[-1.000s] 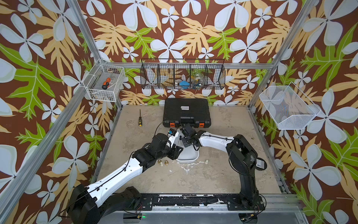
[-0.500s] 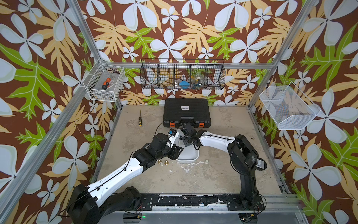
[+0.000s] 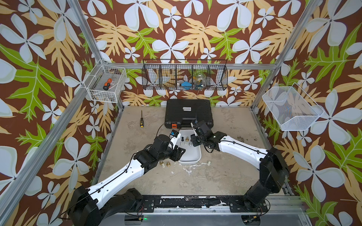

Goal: Put the chess pieces into the storage box
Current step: Pick up the chess piece at the center of the board.

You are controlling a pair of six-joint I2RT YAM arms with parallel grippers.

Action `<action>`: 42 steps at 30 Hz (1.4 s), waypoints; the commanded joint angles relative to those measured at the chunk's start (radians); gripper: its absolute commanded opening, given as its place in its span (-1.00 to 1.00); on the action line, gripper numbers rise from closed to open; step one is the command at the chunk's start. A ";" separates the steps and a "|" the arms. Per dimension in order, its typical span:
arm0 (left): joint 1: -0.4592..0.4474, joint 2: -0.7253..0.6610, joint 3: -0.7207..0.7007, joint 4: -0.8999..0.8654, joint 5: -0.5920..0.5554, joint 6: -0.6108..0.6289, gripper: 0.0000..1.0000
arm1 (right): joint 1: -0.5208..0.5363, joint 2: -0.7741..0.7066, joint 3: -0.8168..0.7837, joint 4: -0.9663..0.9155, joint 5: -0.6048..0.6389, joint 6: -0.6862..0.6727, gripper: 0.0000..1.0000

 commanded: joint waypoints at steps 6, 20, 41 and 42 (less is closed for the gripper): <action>-0.005 0.033 0.020 -0.010 -0.038 0.030 0.17 | -0.075 -0.236 -0.218 -0.048 -0.148 0.014 -0.05; -0.223 0.182 0.057 -0.083 -0.136 0.084 0.18 | -0.069 -0.410 -0.479 -0.078 -0.223 0.079 -0.08; -0.241 0.170 0.069 -0.078 -0.092 0.102 0.20 | -0.049 -0.247 -0.481 -0.035 -0.124 0.092 -0.36; -0.242 0.171 0.070 -0.078 -0.092 0.102 0.20 | -0.050 -0.245 -0.481 -0.032 -0.124 0.090 -0.39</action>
